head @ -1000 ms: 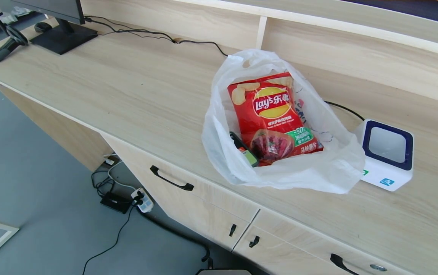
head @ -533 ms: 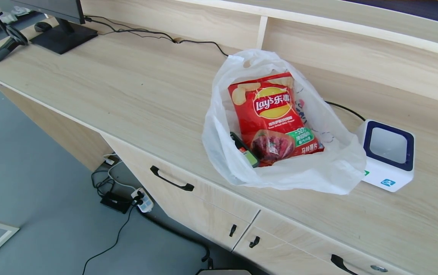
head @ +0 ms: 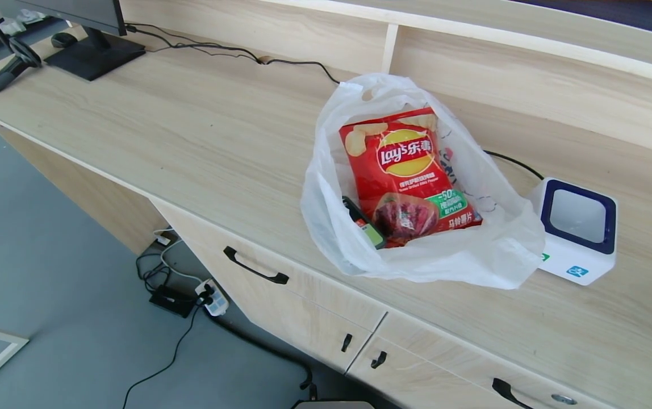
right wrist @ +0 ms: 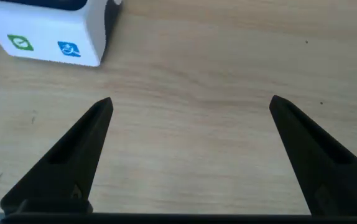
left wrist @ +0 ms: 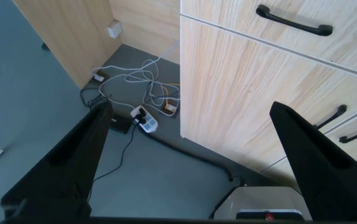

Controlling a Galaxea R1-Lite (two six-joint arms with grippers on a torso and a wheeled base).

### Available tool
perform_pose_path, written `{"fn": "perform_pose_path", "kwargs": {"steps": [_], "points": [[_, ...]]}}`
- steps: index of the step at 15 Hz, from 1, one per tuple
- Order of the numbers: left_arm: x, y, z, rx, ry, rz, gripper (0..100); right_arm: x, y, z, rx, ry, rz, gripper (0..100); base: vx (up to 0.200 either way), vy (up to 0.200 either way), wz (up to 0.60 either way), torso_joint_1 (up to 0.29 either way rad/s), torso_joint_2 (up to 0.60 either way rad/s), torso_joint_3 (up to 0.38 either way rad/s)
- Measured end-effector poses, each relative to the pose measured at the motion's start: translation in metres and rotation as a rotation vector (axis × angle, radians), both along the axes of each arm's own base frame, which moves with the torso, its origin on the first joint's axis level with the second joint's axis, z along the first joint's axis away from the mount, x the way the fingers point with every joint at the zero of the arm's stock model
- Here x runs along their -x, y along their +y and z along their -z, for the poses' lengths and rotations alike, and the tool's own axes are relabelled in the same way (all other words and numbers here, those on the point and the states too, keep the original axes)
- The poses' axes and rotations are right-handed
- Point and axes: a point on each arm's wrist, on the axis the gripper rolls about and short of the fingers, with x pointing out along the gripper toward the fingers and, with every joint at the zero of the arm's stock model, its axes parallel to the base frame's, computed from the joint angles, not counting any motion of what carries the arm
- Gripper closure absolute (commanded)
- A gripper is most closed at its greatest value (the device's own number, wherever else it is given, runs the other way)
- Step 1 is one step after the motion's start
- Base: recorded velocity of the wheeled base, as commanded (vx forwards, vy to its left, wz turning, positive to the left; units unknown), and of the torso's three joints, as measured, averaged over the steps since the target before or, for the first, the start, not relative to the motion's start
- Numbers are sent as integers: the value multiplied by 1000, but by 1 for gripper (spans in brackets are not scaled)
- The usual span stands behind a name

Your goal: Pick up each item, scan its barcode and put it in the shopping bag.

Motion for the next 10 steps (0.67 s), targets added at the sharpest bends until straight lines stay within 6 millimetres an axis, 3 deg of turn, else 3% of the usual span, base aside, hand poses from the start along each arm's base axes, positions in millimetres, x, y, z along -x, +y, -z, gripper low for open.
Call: {"fn": "perform_pose_path", "kwargs": {"steps": [4, 8, 10], "points": [[0, 0, 0, -4, 0, 0, 0, 13, -6, 17, 81, 128, -387, 0, 0, 0, 0, 0, 0, 0], [0, 0, 0, -3, 0, 0, 0, 22, -18, 32, 106, 199, -407, 0, 0, 0, 0, 0, 0, 0], [0, 0, 0, -3, 0, 1, 0, 24, -21, 32, 28, 168, -396, 0, 0, 0, 0, 0, 0, 0]]}}
